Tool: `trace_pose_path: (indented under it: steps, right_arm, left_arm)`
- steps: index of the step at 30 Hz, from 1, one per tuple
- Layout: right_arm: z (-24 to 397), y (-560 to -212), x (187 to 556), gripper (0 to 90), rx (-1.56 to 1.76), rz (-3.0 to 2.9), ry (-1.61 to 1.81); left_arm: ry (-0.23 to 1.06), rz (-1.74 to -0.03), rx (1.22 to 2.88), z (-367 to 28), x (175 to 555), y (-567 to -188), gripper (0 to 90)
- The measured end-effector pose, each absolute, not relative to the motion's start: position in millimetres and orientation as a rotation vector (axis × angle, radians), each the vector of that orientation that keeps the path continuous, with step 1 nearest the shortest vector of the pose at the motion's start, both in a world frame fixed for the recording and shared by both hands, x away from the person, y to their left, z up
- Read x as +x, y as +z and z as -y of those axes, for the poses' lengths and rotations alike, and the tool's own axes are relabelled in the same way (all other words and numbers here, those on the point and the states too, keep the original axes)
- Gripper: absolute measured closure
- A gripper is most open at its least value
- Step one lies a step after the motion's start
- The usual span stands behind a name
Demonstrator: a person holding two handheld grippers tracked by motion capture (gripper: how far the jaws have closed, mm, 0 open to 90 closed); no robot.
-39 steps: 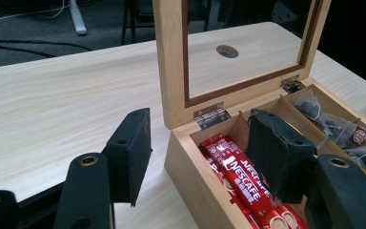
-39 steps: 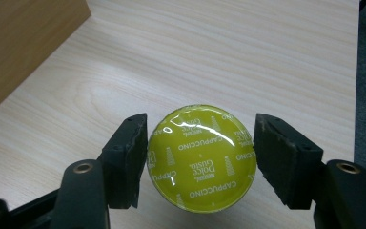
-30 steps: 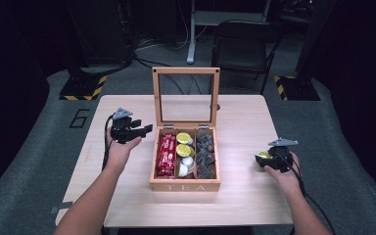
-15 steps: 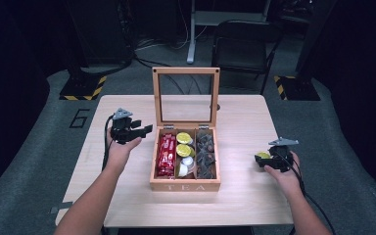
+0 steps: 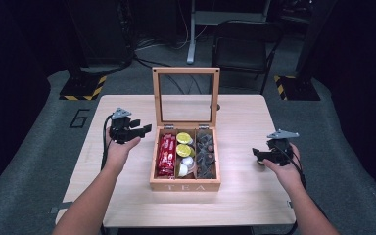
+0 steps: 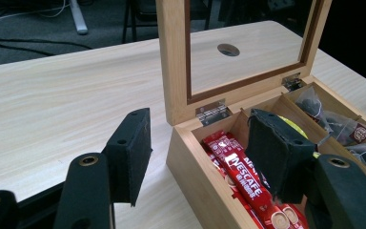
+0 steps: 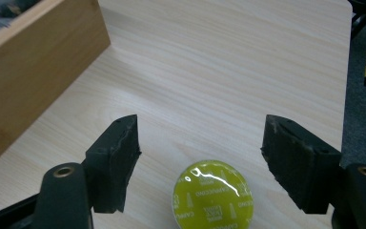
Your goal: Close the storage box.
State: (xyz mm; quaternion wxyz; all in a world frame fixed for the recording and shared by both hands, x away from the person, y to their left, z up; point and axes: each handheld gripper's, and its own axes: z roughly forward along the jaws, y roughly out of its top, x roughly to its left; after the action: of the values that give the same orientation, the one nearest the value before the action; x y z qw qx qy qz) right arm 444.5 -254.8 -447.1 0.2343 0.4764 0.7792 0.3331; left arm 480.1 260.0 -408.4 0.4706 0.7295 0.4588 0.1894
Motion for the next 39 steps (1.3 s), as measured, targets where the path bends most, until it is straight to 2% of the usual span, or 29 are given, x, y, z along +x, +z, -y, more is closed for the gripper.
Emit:
trace_pose_path:
  steps: [39]
  right_arm:
    - [190, -379, 461, 31.1, 1.162, -2.217, 1.060]
  left_arm:
    - [0.485, -1.113, 1.772, -266, 481, -397, 41.2]
